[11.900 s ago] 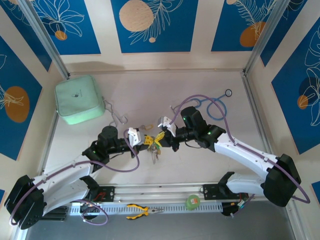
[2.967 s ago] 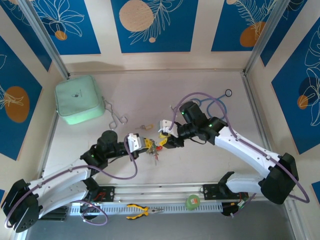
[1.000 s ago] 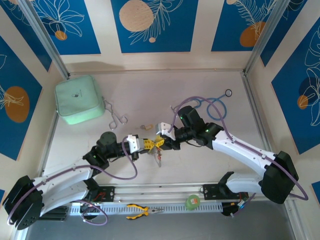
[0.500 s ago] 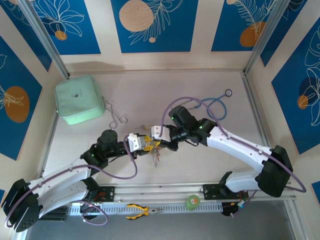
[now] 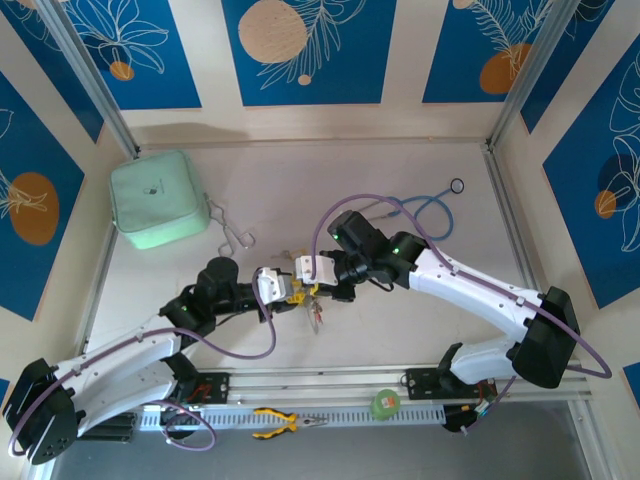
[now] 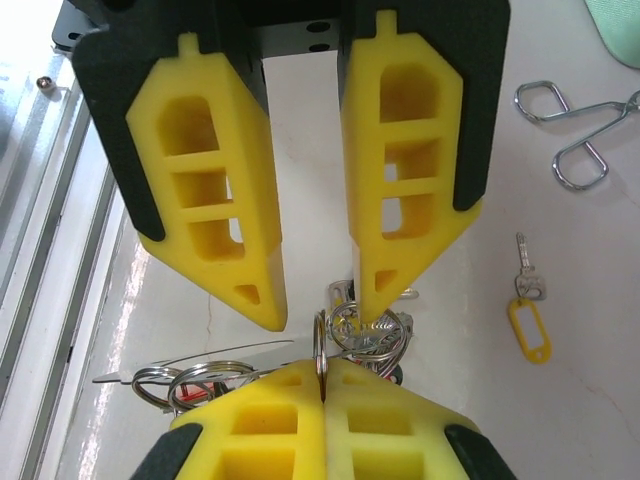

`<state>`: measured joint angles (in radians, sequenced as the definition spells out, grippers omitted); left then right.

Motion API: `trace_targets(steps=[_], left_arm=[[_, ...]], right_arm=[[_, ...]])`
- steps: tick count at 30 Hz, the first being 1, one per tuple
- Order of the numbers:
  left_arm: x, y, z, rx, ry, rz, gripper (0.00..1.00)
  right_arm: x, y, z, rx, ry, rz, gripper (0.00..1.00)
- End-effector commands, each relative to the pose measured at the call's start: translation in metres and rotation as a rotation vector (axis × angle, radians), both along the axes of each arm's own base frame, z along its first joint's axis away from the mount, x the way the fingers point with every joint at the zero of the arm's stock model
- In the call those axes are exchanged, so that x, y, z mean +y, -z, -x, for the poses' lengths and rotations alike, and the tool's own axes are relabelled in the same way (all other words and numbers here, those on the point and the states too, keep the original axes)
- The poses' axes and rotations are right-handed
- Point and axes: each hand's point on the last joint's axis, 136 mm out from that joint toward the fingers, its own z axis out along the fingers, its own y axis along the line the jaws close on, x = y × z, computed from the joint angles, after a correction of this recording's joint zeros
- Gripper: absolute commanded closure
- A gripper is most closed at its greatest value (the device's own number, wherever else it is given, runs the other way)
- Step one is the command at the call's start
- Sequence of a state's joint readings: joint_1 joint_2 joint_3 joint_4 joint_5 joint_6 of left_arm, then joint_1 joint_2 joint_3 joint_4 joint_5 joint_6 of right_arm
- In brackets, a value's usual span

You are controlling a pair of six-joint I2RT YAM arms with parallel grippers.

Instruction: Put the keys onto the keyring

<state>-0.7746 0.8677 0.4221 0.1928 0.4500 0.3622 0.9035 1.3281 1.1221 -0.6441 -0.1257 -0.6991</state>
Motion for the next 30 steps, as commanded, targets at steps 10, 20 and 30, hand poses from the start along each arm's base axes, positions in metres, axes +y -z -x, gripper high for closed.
trace_targets(steps=[10,20,30], left_arm=[[-0.004,-0.017,-0.004,-0.046,-0.003,0.041,0.95],[-0.005,-0.033,0.000,-0.030,-0.012,0.207,1.00],[-0.006,-0.034,0.007,-0.019,0.022,0.251,1.00]], right_arm=[[0.020,-0.023,0.010,0.052,-0.027,-0.118,1.00],[-0.005,-0.040,0.008,0.170,0.016,-0.387,0.71],[-0.001,-0.028,0.003,0.199,0.026,-0.386,0.70]])
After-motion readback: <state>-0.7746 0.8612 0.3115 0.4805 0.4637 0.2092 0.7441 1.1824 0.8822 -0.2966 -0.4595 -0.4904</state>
